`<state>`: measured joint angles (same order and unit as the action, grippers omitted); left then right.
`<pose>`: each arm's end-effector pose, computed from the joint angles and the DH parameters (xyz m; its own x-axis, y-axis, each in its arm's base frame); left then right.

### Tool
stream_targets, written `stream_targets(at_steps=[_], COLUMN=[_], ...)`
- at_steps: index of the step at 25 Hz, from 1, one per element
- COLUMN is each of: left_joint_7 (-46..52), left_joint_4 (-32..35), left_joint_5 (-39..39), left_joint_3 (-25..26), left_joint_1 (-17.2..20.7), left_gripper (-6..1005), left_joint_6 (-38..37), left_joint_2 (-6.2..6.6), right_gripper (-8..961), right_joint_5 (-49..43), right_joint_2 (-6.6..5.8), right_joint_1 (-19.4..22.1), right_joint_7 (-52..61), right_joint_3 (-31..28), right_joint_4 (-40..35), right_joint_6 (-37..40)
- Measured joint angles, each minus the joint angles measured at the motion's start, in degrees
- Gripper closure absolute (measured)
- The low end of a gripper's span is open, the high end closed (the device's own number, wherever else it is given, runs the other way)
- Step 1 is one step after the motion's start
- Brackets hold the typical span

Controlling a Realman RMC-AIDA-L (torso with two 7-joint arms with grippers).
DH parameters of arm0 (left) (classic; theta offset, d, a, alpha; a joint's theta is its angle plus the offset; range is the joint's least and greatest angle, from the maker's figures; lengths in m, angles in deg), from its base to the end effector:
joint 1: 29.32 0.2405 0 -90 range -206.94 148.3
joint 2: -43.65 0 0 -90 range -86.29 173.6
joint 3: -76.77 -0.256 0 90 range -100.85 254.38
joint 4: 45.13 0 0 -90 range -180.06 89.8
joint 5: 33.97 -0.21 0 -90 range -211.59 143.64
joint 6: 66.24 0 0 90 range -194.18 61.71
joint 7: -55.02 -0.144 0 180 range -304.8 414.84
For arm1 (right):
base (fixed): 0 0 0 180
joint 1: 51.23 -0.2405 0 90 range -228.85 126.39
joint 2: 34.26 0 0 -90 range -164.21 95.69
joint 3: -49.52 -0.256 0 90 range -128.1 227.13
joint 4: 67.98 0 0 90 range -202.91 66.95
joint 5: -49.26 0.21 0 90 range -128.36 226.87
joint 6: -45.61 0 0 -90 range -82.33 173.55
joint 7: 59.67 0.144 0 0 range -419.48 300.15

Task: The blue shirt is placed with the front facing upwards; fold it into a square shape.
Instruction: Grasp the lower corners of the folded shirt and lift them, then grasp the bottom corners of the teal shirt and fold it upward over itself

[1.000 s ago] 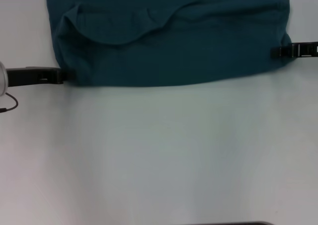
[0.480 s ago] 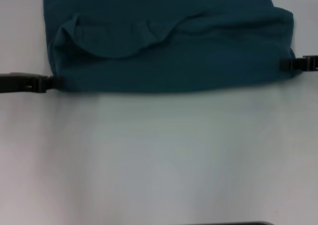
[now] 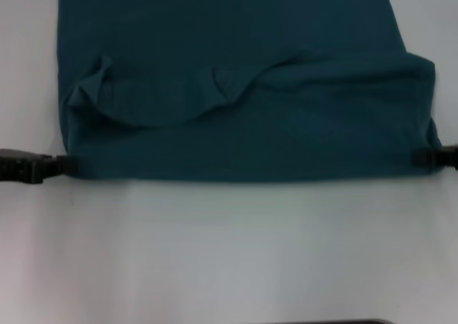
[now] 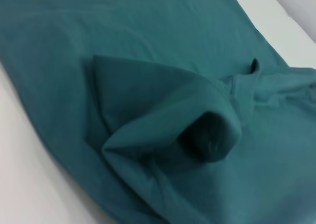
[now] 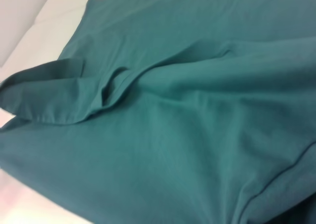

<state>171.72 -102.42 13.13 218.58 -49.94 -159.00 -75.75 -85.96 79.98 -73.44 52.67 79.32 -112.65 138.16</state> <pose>-0.3232 0.2880 0.0445 0.4874 0.8184 0.3044 0.8729 -0.4661 -0.1445 0.3566 0.2784 0.0564 0.3946 -0.8529 -0.3419 -0.9177 -0.3843 -0.1005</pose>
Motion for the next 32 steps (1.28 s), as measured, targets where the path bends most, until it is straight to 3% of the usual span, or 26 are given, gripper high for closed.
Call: stream_targets(at_steps=[9, 20, 32], left_joint_7=[-3.3, -4.5, -6.5], left_joint_4=[-0.8, -0.7, -0.2], left_joint_5=[0.0, -1.2, -4.3], left_joint_3=[0.1, 0.2, 1.7], left_joint_1=[1.7, 3.3, 5.4], left_gripper=[996, 996, 996], left_joint_6=[-9.7, -14.3, -15.9], left_joint_2=[1.10, 2.10, 2.08], right_gripper=[907, 906, 907], right_joint_5=[0.0, -0.3, -4.4], right_joint_2=[-0.01, 0.29, 0.82], right_joint_1=[4.3, 10.4, 10.5], right_joint_7=[-5.1, -9.8, -12.2], right_joint_3=[-0.1, -3.2, -3.8], right_joint_4=[-0.4, -3.8, -3.2], right_joint_6=[7.2, 15.3, 15.3])
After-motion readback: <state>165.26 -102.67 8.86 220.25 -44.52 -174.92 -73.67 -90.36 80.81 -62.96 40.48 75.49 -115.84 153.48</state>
